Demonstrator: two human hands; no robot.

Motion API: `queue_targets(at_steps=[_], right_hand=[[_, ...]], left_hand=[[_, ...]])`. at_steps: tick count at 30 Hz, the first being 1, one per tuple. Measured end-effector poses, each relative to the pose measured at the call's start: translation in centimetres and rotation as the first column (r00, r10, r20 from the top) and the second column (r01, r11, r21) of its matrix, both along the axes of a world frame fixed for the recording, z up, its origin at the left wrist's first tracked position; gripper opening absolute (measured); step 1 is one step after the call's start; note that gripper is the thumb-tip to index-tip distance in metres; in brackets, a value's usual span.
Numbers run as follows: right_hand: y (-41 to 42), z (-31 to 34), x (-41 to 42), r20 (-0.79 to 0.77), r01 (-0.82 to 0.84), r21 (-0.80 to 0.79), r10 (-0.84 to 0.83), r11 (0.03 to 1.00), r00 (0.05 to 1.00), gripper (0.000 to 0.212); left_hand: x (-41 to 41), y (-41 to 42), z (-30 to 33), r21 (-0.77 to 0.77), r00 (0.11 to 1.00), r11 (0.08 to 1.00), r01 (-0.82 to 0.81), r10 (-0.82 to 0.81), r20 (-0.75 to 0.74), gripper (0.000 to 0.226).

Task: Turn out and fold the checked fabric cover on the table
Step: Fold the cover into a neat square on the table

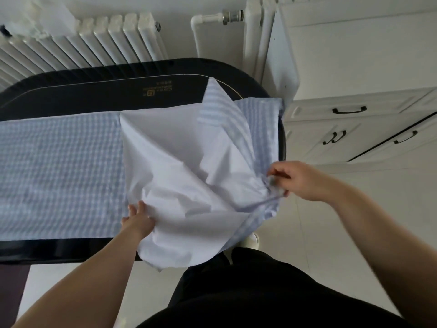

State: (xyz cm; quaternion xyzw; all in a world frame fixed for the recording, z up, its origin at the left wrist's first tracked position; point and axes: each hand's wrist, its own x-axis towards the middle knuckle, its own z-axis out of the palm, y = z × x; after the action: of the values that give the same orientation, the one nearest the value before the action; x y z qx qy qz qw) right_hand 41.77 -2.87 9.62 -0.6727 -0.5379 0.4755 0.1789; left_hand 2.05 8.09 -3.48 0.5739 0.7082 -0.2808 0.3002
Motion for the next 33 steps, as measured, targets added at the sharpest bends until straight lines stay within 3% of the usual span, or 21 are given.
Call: queue_targets(at_steps=[1, 2, 3, 4, 6, 8, 10, 12, 14, 16, 18, 20, 24, 27, 30, 32, 33], right_hand=[[-0.3, -0.7, 1.4, 0.308, -0.153, -0.096, 0.175, 0.984, 0.935, 0.019], [-0.7, -1.7, 2.3, 0.496, -0.213, -0.215, 0.294, 0.953, 0.817, 0.019], [-1.3, -2.4, 2.6, 0.572, -0.203, -0.265, 0.323, 0.943, 0.754, 0.021], [-1.8, -3.4, 2.7, 0.583, -0.167, -0.225, 0.27, 0.96, 0.767, 0.022], [-2.8, -4.9, 2.4, 0.458, 0.06, 0.027, -0.066, 0.998, 0.887, 0.02], [-3.2, -5.0, 1.7, 0.185, 0.445, 0.155, -0.469, 0.882, 0.864, 0.009], [-3.2, -4.8, 0.8, -0.077, 0.674, -0.011, -0.673, 0.739, 0.736, 0.009], [-2.8, -4.7, 0.1, -0.22, 0.722, -0.157, -0.737, 0.673, 0.639, 0.015], [-2.6, -3.9, -0.6, -0.182, 0.643, -0.053, -0.641, 0.764, 0.746, 0.019], [-2.8, -2.7, -1.1, -0.034, 0.433, 0.133, -0.432, 0.892, 0.901, 0.022], [-3.6, -1.9, -1.4, 0.128, 0.218, 0.202, -0.246, 0.955, 0.961, 0.027], [-4.8, -2.8, -0.9, 0.274, 0.137, 0.104, -0.16, 0.985, 0.948, 0.038], [-6.0, -7.1, 0.6, 0.501, 0.333, -0.09, -0.246, 0.939, 0.83, 0.021], [-5.6, -9.1, 0.5, 0.677, 0.277, -0.231, -0.051, 0.933, 0.734, 0.023], [-4.9, -9.8, 0.2, 0.689, 0.314, -0.182, -0.107, 0.932, 0.717, 0.022], [-4.6, -9.3, 0.4, 0.546, 0.355, 0.001, -0.297, 0.935, 0.783, 0.026], [-4.6, -8.6, 0.5, 0.383, 0.408, 0.089, -0.409, 0.909, 0.828, 0.026]], left_hand=[[0.1, 0.0, 0.0, 0.005, 1.0, 1.0, -0.003, 0.003, -0.001, 0.065], [0.2, 0.0, 0.1, 0.008, 1.0, 1.0, -0.007, 0.007, 0.002, 0.065], [0.3, 0.1, 0.1, 0.011, 1.0, 1.0, -0.007, 0.007, 0.004, 0.064], [0.3, 0.1, 0.1, 0.013, 1.0, 1.0, -0.002, 0.002, 0.002, 0.064], [0.3, 0.3, -0.1, 0.007, 1.0, 1.0, 0.009, -0.009, -0.014, 0.065], [0.4, 0.4, -0.2, -0.006, 1.0, 1.0, 0.009, -0.009, -0.03, 0.067], [0.6, 0.3, -0.3, -0.006, 0.999, 1.0, 0.011, -0.012, -0.051, 0.07], [0.9, 0.3, -0.4, -0.017, 0.998, 1.0, 0.005, -0.006, -0.061, 0.076], [1.0, 0.4, -0.5, -0.028, 0.997, 1.0, 0.002, -0.004, -0.071, 0.08], [0.9, 0.4, -0.6, -0.033, 0.997, 0.999, -0.001, -0.001, -0.075, 0.082], [0.9, 0.4, -0.6, -0.036, 0.998, 0.999, -0.012, 0.01, -0.068, 0.085], [0.9, 0.5, -0.7, -0.047, 0.997, 0.999, -0.02, 0.017, -0.078, 0.091], [1.1, 0.4, -0.7, -0.067, 0.996, 0.998, -0.024, 0.018, -0.089, 0.092], [1.3, 0.3, -0.8, -0.038, 0.996, 0.999, -0.032, 0.028, -0.086, 0.089], [1.1, 0.2, -1.1, -0.031, 0.996, 0.998, -0.051, 0.048, -0.079, 0.09], [1.2, 0.2, -1.0, -0.024, 0.997, 0.999, -0.047, 0.045, -0.069, 0.091], [1.3, 0.1, -0.6, -0.028, 0.996, 0.998, -0.056, 0.053, -0.072, 0.091]])
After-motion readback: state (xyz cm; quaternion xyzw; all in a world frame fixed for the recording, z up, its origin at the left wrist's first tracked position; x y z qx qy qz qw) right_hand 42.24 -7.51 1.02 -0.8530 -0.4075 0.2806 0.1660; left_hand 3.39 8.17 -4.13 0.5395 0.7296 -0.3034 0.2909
